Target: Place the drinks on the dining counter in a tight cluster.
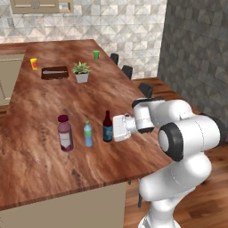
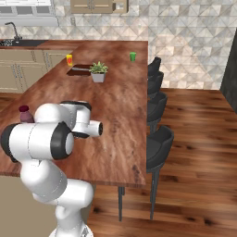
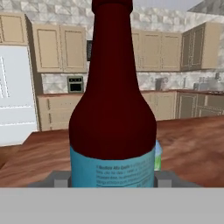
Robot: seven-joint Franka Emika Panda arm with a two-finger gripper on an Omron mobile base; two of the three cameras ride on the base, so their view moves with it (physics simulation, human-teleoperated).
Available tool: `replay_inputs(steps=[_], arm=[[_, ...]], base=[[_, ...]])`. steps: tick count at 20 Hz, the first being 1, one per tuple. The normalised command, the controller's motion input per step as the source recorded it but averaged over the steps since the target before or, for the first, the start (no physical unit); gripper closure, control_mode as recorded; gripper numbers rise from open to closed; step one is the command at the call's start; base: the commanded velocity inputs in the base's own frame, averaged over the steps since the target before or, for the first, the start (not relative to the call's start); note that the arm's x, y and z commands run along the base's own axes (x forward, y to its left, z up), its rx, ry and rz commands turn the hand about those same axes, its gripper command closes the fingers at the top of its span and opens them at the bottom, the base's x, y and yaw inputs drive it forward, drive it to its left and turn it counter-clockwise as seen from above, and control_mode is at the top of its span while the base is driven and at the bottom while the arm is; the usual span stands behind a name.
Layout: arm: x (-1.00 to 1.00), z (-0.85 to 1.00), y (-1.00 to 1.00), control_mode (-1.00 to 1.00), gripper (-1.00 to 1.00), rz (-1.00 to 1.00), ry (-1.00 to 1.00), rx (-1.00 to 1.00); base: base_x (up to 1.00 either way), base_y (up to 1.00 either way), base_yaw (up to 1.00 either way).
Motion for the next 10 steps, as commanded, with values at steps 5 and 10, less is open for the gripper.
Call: replay_inputs(steps=[5, 10], arm=[[0.12, -0.14, 0.0, -1.0, 1.0, 0.0, -0.07, 0.0], [0.04, -0.17, 0.0, -1.0, 1.0, 0.0, -0.03, 0.0]], base=[[0.0, 0.0, 0.0], [0.0, 0.0, 0.0]])
